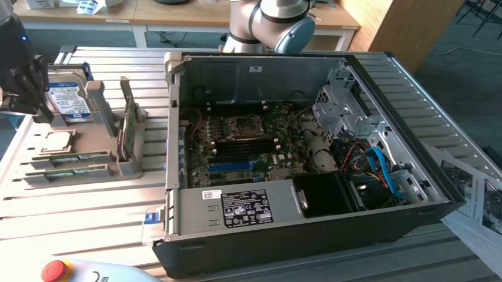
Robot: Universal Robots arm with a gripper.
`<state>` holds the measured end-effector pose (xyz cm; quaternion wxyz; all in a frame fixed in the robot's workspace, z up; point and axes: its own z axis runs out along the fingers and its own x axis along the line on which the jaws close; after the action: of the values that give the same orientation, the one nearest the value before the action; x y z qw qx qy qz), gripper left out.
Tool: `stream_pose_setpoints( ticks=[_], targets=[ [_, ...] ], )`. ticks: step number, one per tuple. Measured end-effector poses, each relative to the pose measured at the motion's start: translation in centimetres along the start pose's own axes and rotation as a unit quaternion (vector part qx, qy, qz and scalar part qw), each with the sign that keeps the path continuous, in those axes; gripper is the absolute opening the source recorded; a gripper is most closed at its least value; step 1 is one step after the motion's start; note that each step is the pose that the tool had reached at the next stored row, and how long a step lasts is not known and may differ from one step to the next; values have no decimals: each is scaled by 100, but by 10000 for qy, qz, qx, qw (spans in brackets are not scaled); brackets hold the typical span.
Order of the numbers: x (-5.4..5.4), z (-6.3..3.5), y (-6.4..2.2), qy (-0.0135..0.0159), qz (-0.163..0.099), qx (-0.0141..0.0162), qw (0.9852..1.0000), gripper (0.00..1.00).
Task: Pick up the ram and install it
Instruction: 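Pick up the ram and move it above insertion slot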
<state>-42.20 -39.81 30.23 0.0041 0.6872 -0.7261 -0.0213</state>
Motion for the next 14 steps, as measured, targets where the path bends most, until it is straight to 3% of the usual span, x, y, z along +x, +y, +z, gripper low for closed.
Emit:
stream_pose_setpoints(
  ticks=[14],
  targets=[
    [179,-5,-5,1,0,-1,10000,11]
  ],
)
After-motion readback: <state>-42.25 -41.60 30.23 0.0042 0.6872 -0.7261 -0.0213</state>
